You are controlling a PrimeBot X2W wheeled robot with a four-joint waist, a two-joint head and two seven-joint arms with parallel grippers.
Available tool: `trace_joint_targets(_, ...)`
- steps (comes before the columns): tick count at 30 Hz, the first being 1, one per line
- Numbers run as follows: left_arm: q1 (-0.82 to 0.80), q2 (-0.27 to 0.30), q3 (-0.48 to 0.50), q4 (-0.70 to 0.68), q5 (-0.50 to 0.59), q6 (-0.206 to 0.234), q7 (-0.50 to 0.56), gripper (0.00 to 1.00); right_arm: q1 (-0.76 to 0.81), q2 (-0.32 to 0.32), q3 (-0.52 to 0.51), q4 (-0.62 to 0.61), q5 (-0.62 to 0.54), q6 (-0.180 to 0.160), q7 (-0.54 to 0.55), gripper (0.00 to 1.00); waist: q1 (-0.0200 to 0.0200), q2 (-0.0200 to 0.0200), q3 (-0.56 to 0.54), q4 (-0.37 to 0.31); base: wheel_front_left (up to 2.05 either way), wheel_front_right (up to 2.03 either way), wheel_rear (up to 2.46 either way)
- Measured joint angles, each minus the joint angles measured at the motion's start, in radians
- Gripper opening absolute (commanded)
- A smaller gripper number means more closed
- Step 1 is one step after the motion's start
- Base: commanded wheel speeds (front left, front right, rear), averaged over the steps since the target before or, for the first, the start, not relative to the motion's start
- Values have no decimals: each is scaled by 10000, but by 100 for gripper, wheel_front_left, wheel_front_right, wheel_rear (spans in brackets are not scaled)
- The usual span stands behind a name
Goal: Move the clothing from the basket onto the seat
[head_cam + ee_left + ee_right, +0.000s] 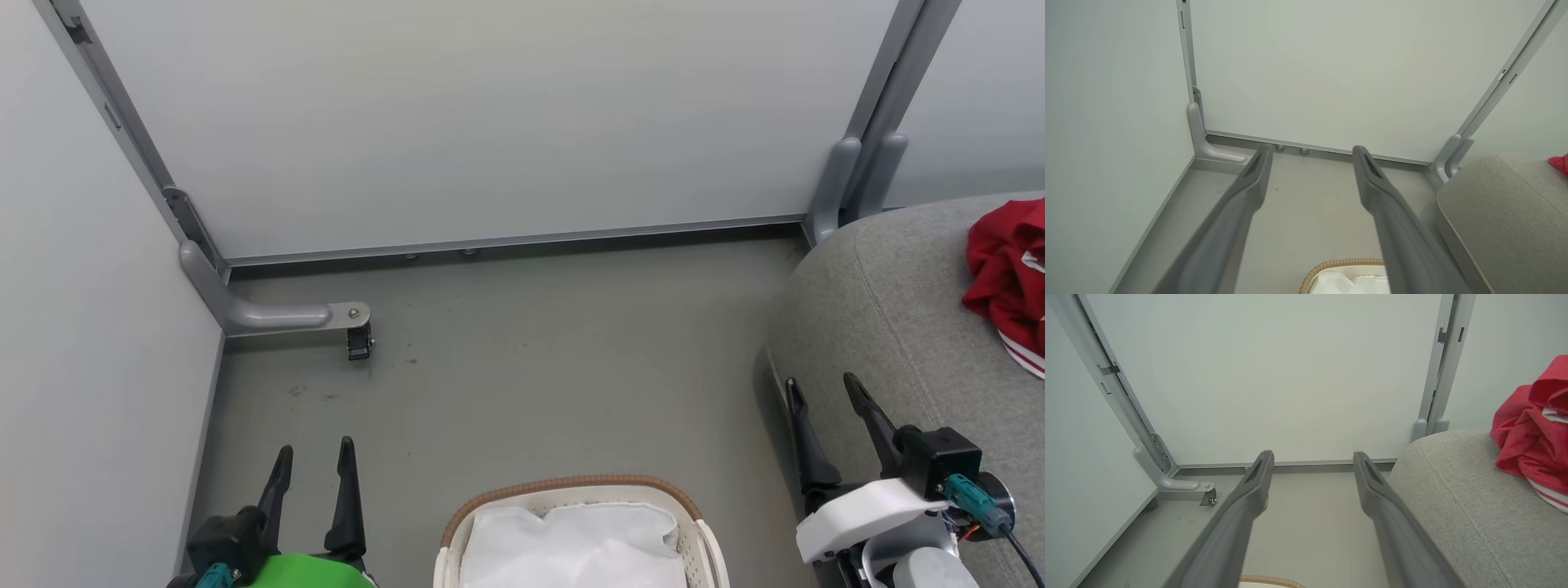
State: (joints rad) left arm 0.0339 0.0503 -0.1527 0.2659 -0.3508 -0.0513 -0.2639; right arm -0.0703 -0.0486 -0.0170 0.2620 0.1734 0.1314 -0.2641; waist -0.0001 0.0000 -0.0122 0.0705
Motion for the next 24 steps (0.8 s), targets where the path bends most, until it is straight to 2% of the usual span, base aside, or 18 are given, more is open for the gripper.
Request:
trace_joint_targets(15, -3, -2, -8, 90, 29, 6, 0, 100, -1, 2, 13, 142, 125, 0, 0, 100, 0, 0, 2, 15, 0, 0, 0)
trace_joint_targets(16, -5, -2, -4, 82, 27, -17, 0, 0, -2, 2, 19, 146, 128, 0, 0, 0, 0, 0, 11, 14, 0, 0, 0)
trace_joint_targets(20, 27, -4, -59, 399, -25, -15, 4, 0, 103, 82, 17, 468, 151, 0, 35, 0, 0, 0, 14, 12, 0, 0, 0)
trace_joint_targets(24, 27, -6, 12, 422, -589, -17, 180, 0, 136, 98, -65, 562, 780, 0, 270, 0, 0, 0, 18, -10, 0, 0, 0)
